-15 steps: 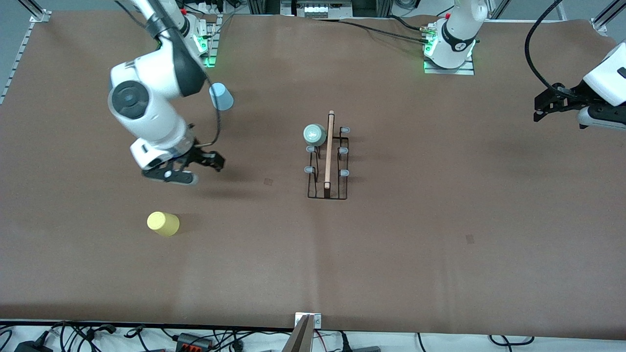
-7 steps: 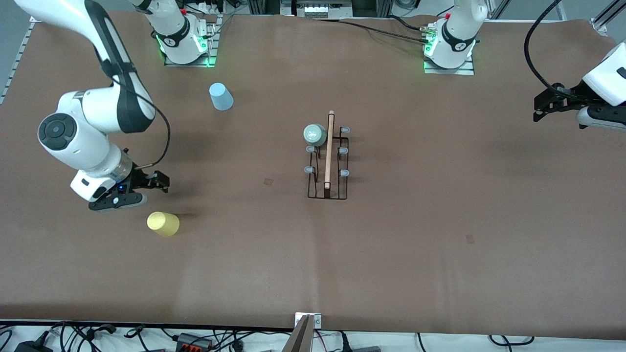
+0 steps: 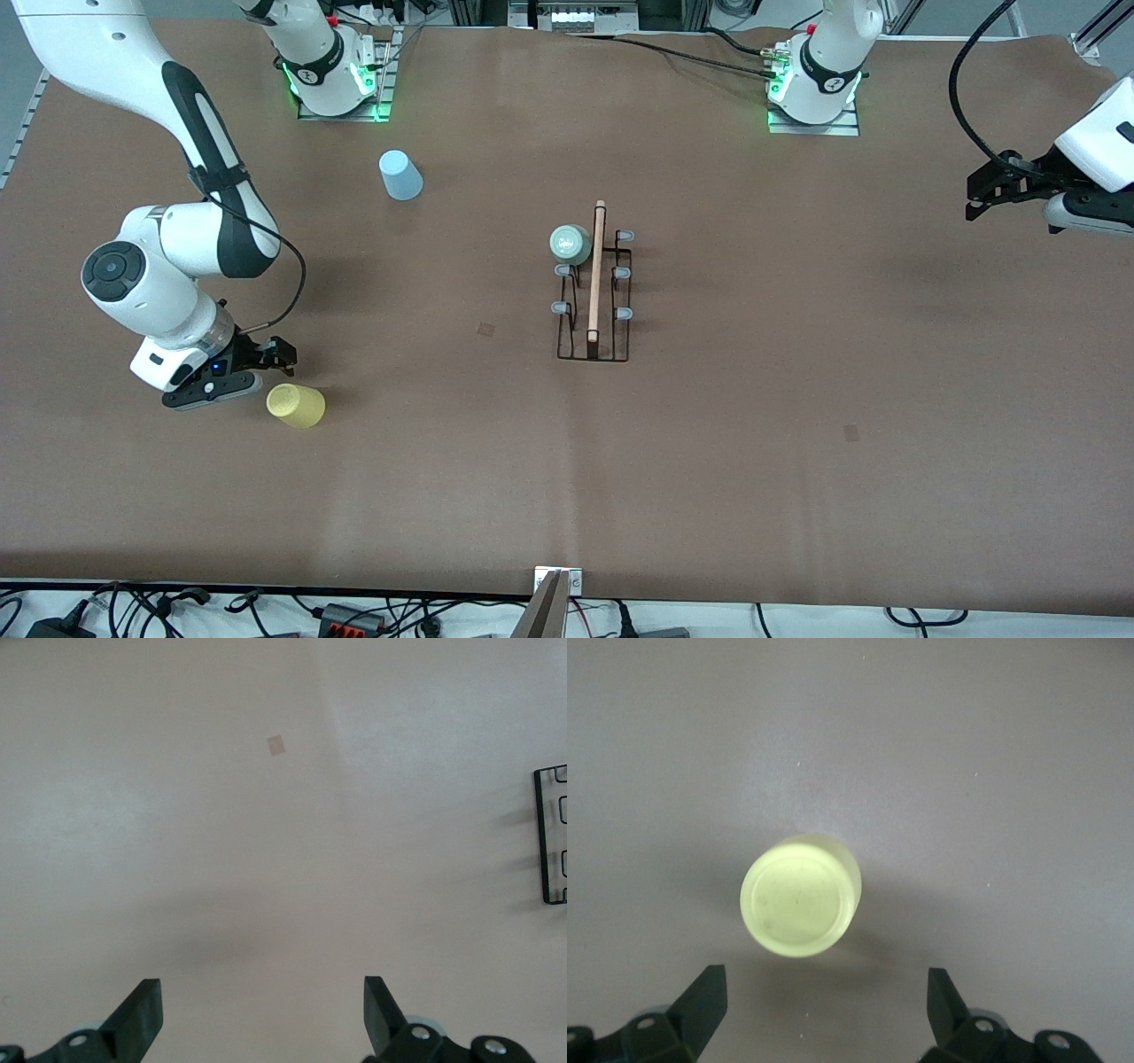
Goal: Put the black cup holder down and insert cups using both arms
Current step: 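Lower and close the right gripper around the yellow cup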
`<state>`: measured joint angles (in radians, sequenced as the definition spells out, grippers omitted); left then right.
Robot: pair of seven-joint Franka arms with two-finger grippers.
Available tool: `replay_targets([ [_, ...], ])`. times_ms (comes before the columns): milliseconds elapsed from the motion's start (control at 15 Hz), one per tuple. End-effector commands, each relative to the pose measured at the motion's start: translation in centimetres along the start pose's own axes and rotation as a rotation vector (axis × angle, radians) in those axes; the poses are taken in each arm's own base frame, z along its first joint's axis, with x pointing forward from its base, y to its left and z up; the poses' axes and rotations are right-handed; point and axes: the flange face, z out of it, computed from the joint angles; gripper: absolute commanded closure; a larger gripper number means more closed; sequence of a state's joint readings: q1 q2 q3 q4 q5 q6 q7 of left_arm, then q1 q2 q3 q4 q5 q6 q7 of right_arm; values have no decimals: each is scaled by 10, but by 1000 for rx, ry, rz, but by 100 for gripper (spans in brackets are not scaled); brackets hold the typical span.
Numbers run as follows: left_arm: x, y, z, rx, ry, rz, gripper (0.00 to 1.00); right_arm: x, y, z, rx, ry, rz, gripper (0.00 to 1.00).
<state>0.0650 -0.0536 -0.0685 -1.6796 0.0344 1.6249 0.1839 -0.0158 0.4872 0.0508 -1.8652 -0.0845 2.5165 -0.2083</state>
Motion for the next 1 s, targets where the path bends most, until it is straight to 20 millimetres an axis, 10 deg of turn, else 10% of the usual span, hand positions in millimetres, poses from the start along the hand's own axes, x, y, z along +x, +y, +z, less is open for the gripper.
replay_targets([
  [0, -2, 2, -2, -15, -2, 17, 0, 15, 2, 7, -1, 20, -18, 0],
  [936, -5, 0, 0, -19, -23, 19, 0, 31, -12, 28, 80, 37, 71, 0],
])
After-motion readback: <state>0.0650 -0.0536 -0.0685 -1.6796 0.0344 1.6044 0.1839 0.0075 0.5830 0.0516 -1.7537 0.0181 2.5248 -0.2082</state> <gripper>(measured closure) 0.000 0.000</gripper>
